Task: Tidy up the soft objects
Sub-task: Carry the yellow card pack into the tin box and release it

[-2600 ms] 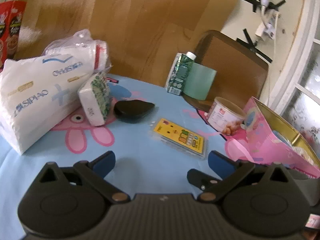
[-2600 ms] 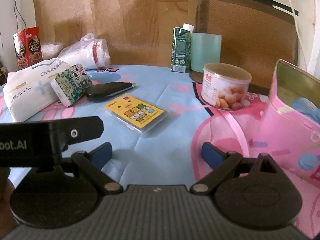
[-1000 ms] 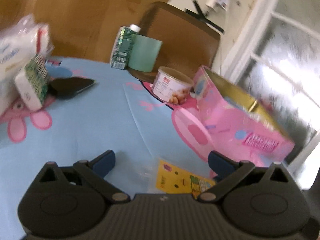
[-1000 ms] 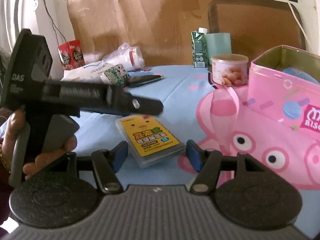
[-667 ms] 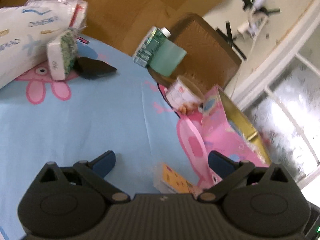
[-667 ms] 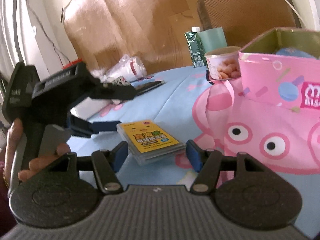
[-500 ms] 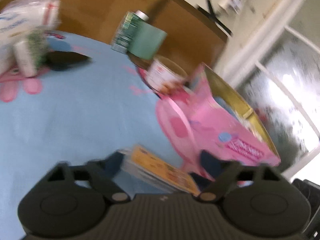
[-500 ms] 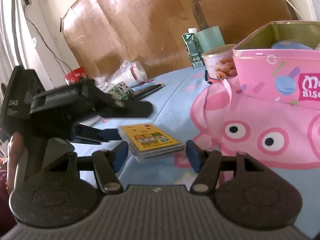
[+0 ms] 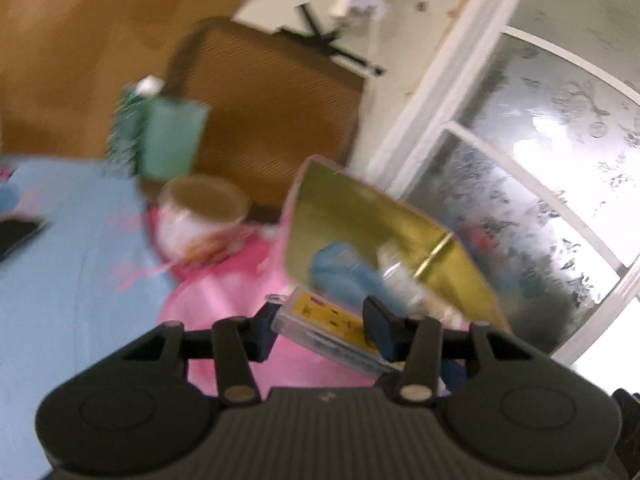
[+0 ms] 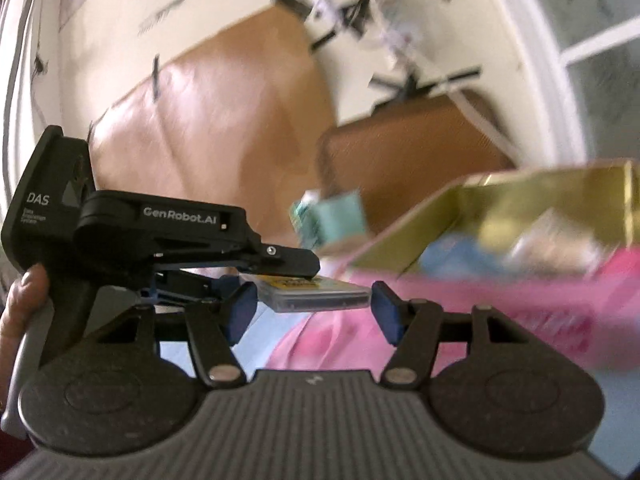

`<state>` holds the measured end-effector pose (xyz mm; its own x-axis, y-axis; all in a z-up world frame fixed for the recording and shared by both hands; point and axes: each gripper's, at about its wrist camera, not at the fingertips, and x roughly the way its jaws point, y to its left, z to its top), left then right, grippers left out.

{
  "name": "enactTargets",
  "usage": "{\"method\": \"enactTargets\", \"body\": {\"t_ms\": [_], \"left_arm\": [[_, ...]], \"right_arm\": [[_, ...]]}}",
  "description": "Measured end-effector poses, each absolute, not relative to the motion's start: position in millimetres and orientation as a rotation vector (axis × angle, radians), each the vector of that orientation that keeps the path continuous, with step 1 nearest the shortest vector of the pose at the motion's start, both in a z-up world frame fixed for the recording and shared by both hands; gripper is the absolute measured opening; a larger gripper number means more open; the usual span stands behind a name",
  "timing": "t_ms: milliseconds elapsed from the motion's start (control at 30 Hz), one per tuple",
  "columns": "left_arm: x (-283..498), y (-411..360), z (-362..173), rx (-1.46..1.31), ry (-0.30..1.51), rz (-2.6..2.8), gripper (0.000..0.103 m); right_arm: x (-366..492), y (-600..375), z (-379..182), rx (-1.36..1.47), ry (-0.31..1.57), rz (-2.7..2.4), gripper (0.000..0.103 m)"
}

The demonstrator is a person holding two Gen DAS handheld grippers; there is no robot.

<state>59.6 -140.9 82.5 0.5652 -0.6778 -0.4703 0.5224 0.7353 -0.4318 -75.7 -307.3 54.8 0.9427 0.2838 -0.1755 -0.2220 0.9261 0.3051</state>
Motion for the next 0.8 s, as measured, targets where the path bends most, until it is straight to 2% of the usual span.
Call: {"method": "enactTargets", "body": {"t_ms": [133,167,200,267,367,500,633,800], "left_arm": [[78,-182,87,-0.219,0.636,-0.73,0.048],[84,-192,84,-0.21,0.636,-0.729,0.053],[91,-201,82,-0.199,0.642,-0.726,0.063],[98,-212,74,-0.169,0.66,-0.647,0.072],[98,-216,65,-0.138,0.669,-0.608,0.072],[84,-206,67,-0.069,0.592,-0.616,0.072],[65,-205,71,0.006,0.543,-0.578,0.077],[46,-203,75,0.066,0.505,-0.558,0.078]], "right_arm": [[-60,-335,59,0.291,0.176,0.197,0.065],[-53,-339,58,0.289,0.175,0.178,0.065],[-46,-342,55,0.273,0.175,0.147,0.065],[-29,-339,47,0.168,0.192,0.02,0.065],[0,-340,32,0.042,0.261,-0.167,0.066],[-7,-358,30,0.158,0.236,-0.164,0.068],[-14,-356,30,0.198,0.207,-0.172,0.068],[-37,-339,33,0.195,0.162,-0.194,0.068]]}}
